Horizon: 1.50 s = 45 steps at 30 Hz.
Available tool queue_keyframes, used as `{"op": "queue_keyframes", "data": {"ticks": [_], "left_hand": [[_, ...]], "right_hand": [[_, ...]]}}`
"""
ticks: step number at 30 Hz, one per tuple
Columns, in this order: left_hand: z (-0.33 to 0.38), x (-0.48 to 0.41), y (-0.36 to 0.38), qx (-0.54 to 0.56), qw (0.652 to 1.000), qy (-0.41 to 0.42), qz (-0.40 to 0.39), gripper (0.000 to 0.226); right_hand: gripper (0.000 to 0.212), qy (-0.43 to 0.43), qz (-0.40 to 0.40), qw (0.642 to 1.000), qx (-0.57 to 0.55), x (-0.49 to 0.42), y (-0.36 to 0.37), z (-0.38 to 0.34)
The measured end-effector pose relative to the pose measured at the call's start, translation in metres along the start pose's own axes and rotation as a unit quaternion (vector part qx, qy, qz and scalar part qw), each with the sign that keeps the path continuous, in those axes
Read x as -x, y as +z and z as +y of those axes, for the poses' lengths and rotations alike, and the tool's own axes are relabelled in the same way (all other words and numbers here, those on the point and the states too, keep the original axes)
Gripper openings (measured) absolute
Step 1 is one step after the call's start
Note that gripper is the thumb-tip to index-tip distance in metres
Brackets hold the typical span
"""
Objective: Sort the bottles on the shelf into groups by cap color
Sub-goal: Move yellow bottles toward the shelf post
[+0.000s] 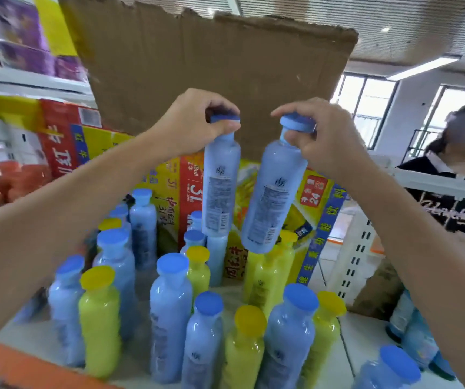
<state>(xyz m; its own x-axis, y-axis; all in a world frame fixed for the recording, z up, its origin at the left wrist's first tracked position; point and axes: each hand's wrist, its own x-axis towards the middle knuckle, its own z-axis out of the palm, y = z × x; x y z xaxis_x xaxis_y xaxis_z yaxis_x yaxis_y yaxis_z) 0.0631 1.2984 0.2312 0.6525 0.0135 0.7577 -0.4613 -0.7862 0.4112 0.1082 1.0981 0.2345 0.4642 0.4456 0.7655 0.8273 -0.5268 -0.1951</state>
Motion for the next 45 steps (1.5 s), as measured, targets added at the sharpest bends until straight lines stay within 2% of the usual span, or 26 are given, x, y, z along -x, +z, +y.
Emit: {"op": "queue_keyframes", "data": {"ticks": [8, 14, 26, 31, 36, 45], "left_hand": [[-0.04, 0.029, -0.058, -0.073, 0.994, -0.055, 0.053, 0.023], [-0.078, 0.034, -0.101, -0.066, 0.993, -0.066, 0.075, 0.021], [-0.143, 0.009, -0.12, -0.018, 0.999, -0.027, 0.023, 0.025], [-0.159, 0.004, -0.097, 0.03, 0.999, -0.009, -0.019, 0.026], [-0.164, 0.0, -0.065, 0.064, 0.992, 0.017, -0.107, 0.026], [-0.174, 0.017, 0.001, 0.043, 0.963, 0.034, -0.263, 0.028]], "right_hand": [[0.032, -0.03, -0.015, 0.998, -0.048, -0.024, 0.049, -0.032], [0.032, -0.05, -0.017, 0.997, -0.06, -0.052, 0.083, -0.058], [0.032, 0.001, -0.006, 1.0, -0.005, -0.075, 0.127, -0.084], [0.031, 0.039, 0.004, 0.997, 0.06, -0.069, 0.121, -0.087], [0.032, 0.08, 0.014, 0.991, 0.109, -0.057, 0.105, -0.085], [0.032, 0.111, 0.016, 0.981, 0.161, -0.042, 0.085, -0.079]]}}
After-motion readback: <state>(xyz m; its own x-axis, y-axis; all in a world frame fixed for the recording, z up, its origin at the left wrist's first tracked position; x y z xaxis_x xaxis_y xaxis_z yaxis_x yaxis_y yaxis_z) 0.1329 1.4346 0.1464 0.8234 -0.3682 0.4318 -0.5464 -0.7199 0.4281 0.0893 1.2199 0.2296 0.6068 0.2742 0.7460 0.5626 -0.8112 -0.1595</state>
